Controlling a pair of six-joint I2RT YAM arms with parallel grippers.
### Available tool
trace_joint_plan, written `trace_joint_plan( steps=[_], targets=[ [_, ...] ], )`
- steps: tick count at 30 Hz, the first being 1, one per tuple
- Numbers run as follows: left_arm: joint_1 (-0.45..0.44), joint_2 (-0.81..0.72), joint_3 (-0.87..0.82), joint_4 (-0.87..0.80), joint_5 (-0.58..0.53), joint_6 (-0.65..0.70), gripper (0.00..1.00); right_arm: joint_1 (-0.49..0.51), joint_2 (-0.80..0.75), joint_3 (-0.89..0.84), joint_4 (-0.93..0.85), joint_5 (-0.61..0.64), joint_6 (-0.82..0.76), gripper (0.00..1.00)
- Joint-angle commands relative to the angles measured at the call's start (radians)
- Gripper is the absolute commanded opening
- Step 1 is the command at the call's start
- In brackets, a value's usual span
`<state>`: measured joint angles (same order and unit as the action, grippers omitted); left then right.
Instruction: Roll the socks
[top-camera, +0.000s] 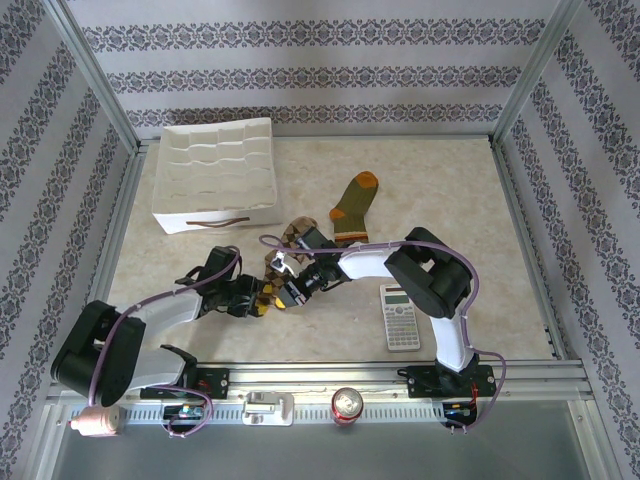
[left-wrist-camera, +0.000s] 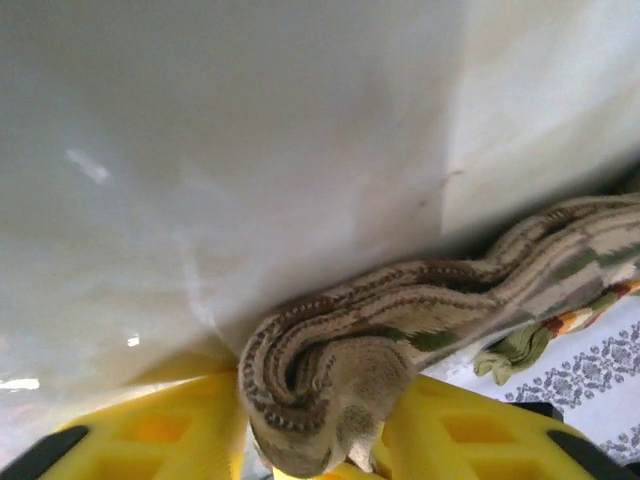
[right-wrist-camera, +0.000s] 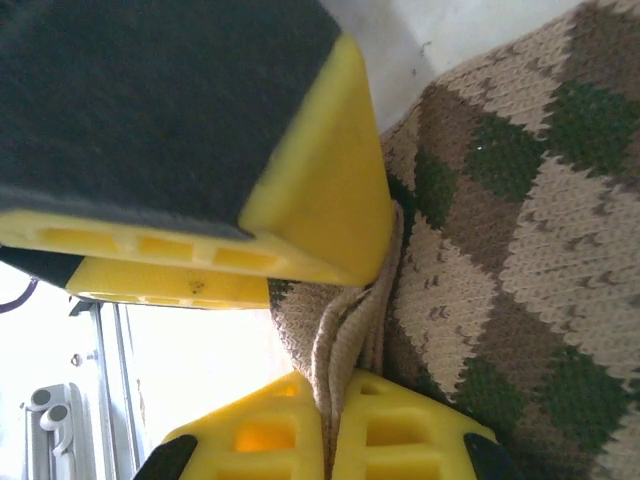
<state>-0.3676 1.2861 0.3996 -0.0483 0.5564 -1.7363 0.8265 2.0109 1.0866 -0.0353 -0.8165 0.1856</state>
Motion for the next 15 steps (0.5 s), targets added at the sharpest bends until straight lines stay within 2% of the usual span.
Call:
trace_joint_plan(
  steps=[1,7,9,11,12,15],
  targets=[
    [-0.021,0.045,0.041,0.002,-0.026,0.014,0.23,-0.004,0.034,-0.015,-0.062,-0.011,0.021,0.00],
    [-0.030,0.007,0.023,-0.158,-0.018,0.051,0.00,-0.003,-0.013,-0.049,-0.045,0.018,-0.009,0.00],
    [-0.030,-0.019,0.012,-0.206,-0.016,0.058,0.00,-0.001,-0.064,-0.091,-0.001,0.059,-0.032,0.09],
    [-0.030,-0.041,0.006,-0.251,-0.016,0.061,0.00,0.005,-0.146,-0.161,0.077,0.118,-0.068,0.27],
    [-0.030,-0.049,0.007,-0.266,-0.016,0.062,0.00,0.016,-0.191,-0.195,0.103,0.163,-0.099,0.32],
    [-0.029,-0.058,0.016,-0.324,-0.013,0.069,0.00,0.107,-0.372,-0.343,0.216,0.422,-0.282,0.49]
  ],
)
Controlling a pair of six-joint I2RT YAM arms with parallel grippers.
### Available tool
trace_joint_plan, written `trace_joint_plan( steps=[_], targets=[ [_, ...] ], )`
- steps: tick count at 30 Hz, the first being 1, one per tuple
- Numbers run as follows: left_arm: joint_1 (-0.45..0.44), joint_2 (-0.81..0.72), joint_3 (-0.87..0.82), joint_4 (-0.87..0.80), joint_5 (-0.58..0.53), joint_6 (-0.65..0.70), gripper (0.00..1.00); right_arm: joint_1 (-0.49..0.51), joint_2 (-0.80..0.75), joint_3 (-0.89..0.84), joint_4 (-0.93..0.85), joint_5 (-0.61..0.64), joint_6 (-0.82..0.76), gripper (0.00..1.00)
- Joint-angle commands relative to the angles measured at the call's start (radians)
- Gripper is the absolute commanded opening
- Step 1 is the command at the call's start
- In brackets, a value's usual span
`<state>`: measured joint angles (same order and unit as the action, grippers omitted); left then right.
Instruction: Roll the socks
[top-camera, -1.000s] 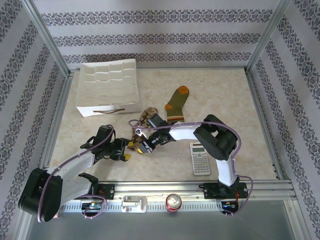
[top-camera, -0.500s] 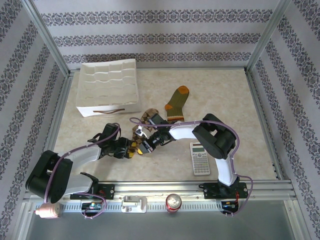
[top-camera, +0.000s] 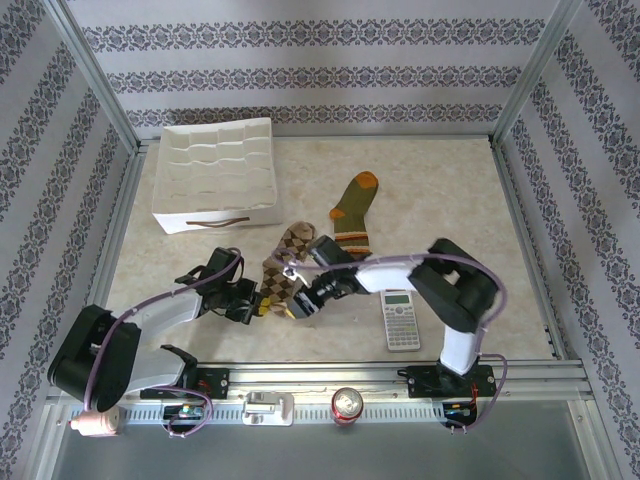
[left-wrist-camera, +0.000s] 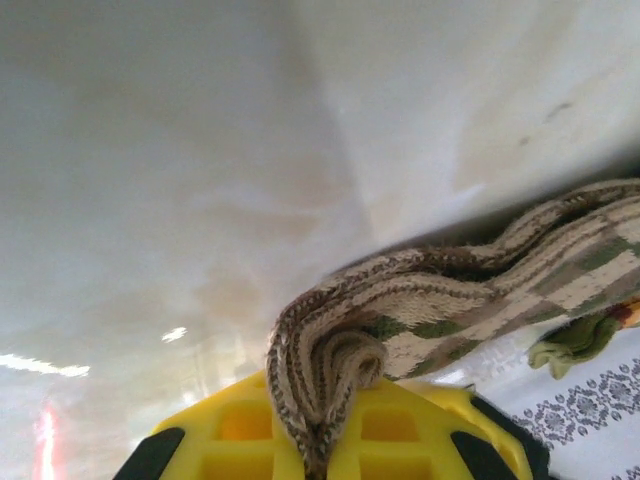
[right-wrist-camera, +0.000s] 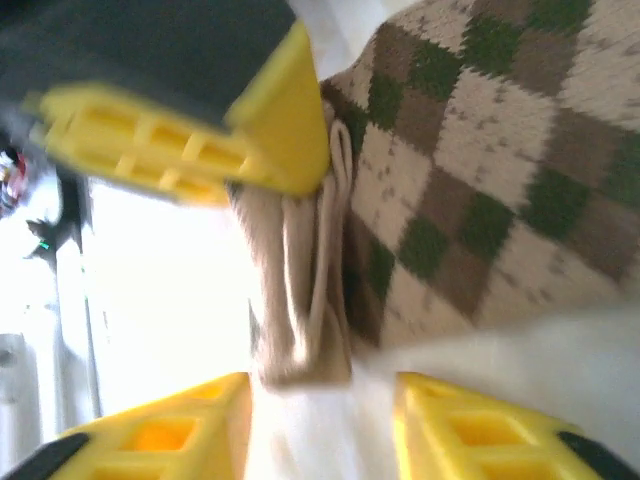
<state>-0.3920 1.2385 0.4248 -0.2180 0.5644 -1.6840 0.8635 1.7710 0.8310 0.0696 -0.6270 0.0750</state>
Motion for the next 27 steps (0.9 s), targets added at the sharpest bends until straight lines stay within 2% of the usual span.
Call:
trace_joint_plan(
  steps=[1,4,8,14,21,27],
  targets=[
    [-0.005,-0.013,-0.006,-0.167,-0.020,0.017,0.00,0.113,-0.179,-0.129,0.140,0.327,-0.247,0.54],
    [-0.004,-0.009,-0.001,-0.197,-0.025,0.023,0.00,0.210,-0.227,-0.157,0.124,0.525,-0.391,0.57],
    [-0.002,-0.001,0.001,-0.203,-0.025,0.018,0.00,0.302,-0.202,-0.146,0.152,0.694,-0.494,0.58],
    [-0.002,0.024,0.017,-0.200,-0.023,0.024,0.00,0.374,-0.077,-0.041,0.154,0.749,-0.584,0.56],
    [0.002,0.023,0.010,-0.185,-0.019,0.024,0.00,0.373,0.015,0.025,0.162,0.783,-0.585,0.50],
    [0.012,0.018,-0.001,-0.172,-0.014,0.026,0.00,0.347,0.053,0.045,0.141,0.748,-0.531,0.24]
  ],
)
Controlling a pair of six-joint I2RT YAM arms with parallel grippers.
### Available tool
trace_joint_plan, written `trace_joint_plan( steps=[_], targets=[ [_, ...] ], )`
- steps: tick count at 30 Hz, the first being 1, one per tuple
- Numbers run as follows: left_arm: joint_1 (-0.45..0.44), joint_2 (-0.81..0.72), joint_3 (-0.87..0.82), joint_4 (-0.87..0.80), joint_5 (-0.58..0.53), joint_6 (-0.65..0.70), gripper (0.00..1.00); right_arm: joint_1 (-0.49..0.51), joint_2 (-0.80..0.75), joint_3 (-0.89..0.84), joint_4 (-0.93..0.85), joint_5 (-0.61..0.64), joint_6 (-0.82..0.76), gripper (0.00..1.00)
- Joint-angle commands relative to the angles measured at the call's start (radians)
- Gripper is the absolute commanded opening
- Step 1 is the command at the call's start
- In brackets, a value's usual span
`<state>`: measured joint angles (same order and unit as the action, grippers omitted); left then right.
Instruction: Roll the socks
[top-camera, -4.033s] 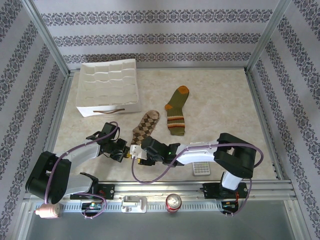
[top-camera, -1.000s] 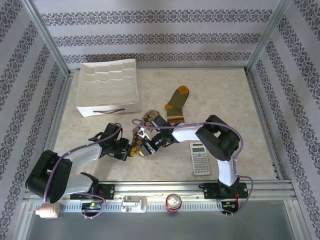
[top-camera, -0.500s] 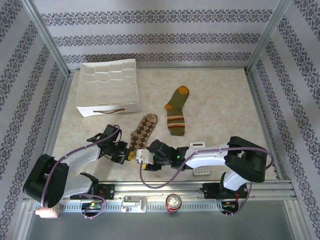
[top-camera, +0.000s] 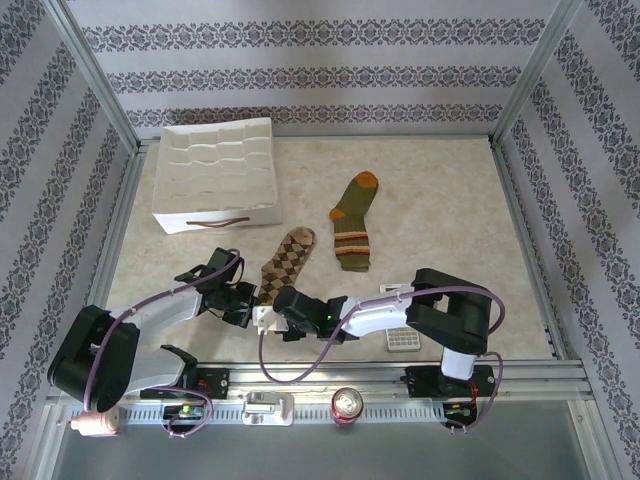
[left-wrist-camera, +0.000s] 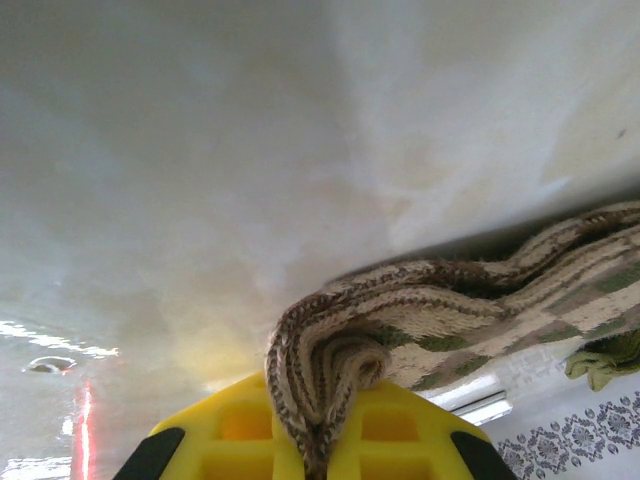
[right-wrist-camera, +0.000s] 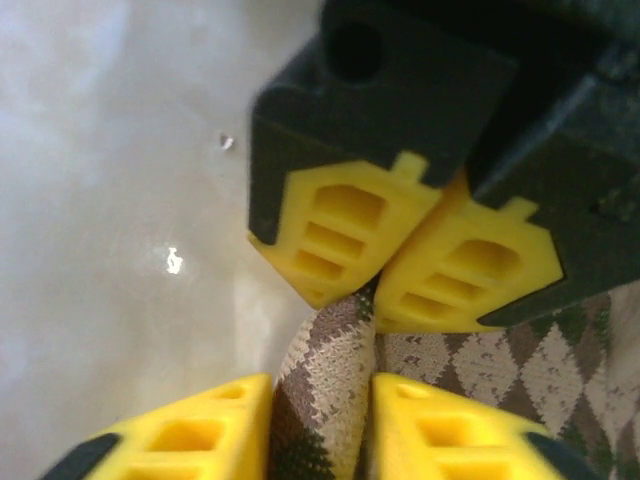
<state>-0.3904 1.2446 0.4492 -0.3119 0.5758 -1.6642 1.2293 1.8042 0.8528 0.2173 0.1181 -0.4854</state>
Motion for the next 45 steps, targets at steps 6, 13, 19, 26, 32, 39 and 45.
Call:
trace_joint_plan(
  steps=[6,13,19,26,32,39,45],
  targets=[
    [0.024,0.016,-0.038,-0.055,-0.019,0.003,0.00,-0.049,0.018,0.032,-0.046,-0.069,0.102,0.02],
    [0.052,-0.039,-0.044,-0.040,-0.022,0.004,0.16,-0.159,0.031,0.035,-0.123,-0.350,0.287,0.00],
    [0.083,-0.167,-0.072,-0.007,-0.051,-0.022,0.52,-0.236,0.086,0.066,-0.189,-0.584,0.391,0.00],
    [0.089,-0.260,-0.117,0.102,-0.050,-0.009,0.60,-0.321,0.172,0.138,-0.243,-0.733,0.515,0.00],
    [0.084,-0.270,-0.167,0.234,-0.046,-0.022,0.55,-0.365,0.227,0.188,-0.290,-0.836,0.572,0.00],
    [0.070,-0.210,-0.191,0.310,-0.058,-0.026,0.44,-0.396,0.282,0.228,-0.325,-0.899,0.642,0.00],
    [0.062,-0.128,-0.199,0.394,-0.073,-0.029,0.39,-0.413,0.317,0.272,-0.372,-0.939,0.680,0.00]
  ],
)
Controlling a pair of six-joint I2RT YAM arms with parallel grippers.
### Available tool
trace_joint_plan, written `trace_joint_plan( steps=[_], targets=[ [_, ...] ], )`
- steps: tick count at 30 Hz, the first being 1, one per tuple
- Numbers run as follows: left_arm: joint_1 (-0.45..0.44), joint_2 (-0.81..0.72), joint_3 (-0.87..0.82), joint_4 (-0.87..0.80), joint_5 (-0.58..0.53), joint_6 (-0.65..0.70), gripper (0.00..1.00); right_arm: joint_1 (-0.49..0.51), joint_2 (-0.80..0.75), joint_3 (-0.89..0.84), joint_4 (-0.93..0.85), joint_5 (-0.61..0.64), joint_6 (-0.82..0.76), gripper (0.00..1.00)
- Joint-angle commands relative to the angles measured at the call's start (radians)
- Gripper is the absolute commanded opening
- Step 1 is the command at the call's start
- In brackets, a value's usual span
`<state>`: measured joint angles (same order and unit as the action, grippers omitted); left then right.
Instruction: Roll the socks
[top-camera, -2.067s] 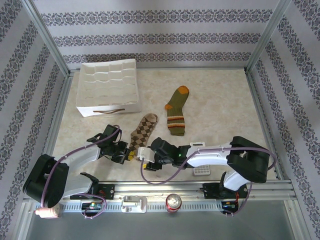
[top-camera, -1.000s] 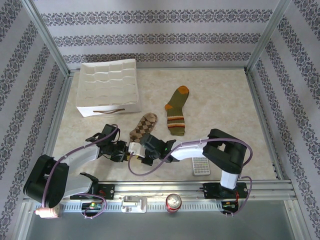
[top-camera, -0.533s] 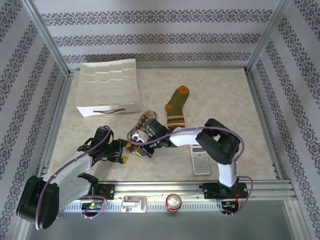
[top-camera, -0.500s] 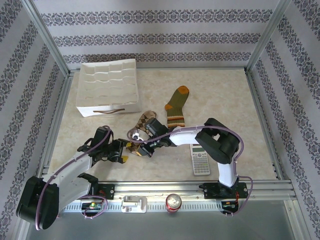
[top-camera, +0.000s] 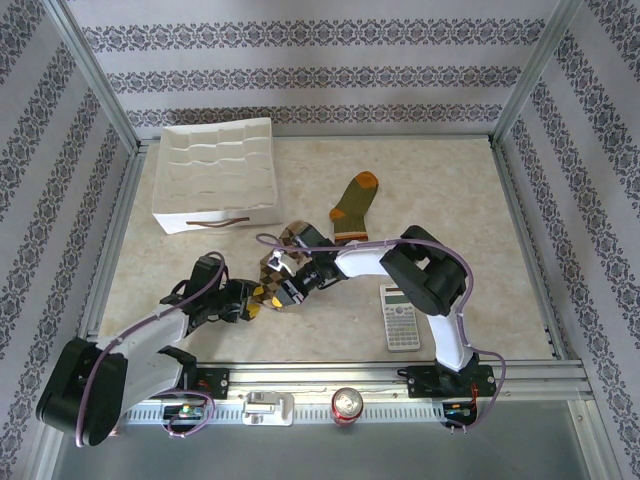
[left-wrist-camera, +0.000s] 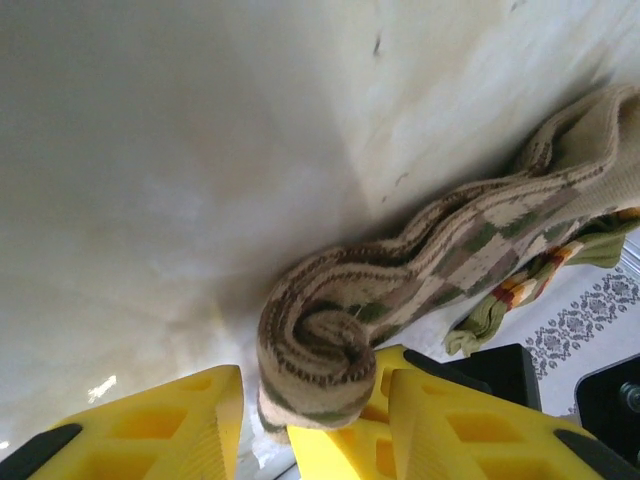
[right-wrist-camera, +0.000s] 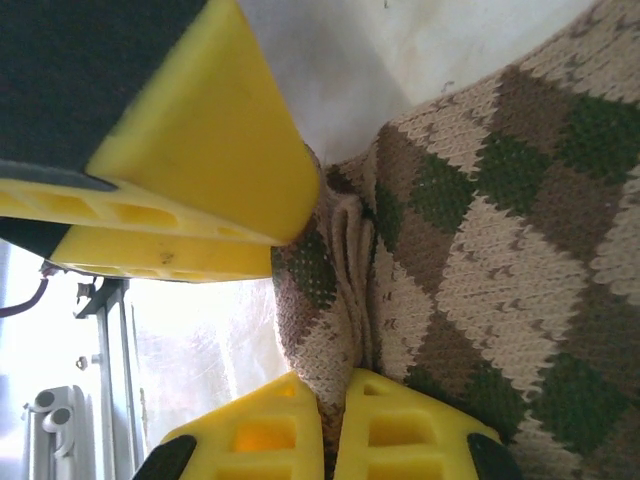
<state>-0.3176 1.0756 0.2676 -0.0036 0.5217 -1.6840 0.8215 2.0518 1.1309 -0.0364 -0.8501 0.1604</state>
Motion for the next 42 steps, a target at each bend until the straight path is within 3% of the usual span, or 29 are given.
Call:
trace_joint_plan(
  steps=[1,5,9,11,13,15,19,21,23,30,36,39,42],
  targets=[
    [-0.013,0.064,-0.016,0.101,-0.021,-0.005,0.38,-0.007,0.074,0.000,-0.122,0.018,0.037,0.00],
    [-0.028,0.158,-0.001,0.162,-0.034,0.004,0.29,-0.012,0.109,0.058,-0.191,-0.022,0.048,0.00],
    [-0.044,0.202,0.015,0.118,-0.038,-0.008,0.00,-0.012,0.105,0.069,-0.208,-0.026,0.035,0.00],
    [-0.048,0.178,0.023,0.024,-0.040,-0.018,0.00,-0.012,0.076,0.050,-0.193,-0.002,0.015,0.00],
    [-0.048,0.146,0.049,-0.124,-0.039,-0.004,0.00,-0.008,0.019,0.011,-0.159,0.038,-0.026,0.08],
    [-0.048,0.121,0.063,-0.240,-0.021,0.007,0.00,0.005,-0.084,-0.066,-0.075,0.124,-0.079,0.25],
    [-0.046,0.082,0.058,-0.349,0.004,0.012,0.00,0.079,-0.338,-0.280,0.138,0.407,-0.254,0.41],
    [-0.037,0.074,0.049,-0.367,0.009,0.014,0.00,0.150,-0.442,-0.394,0.261,0.565,-0.388,0.55],
    [-0.029,0.074,0.041,-0.372,0.011,0.012,0.00,0.220,-0.474,-0.420,0.268,0.706,-0.503,0.59],
    [-0.011,0.115,0.065,-0.389,0.014,0.043,0.00,0.399,-0.396,-0.373,0.284,0.986,-0.771,0.61],
    [-0.005,0.143,0.069,-0.378,0.024,0.058,0.00,0.438,-0.283,-0.296,0.300,1.043,-0.868,0.57],
    [-0.002,0.143,0.070,-0.378,0.023,0.062,0.00,0.442,-0.230,-0.264,0.285,1.064,-0.871,0.48],
    [0.000,0.144,0.071,-0.378,0.026,0.066,0.00,0.439,-0.188,-0.247,0.284,1.094,-0.858,0.31]
  ],
)
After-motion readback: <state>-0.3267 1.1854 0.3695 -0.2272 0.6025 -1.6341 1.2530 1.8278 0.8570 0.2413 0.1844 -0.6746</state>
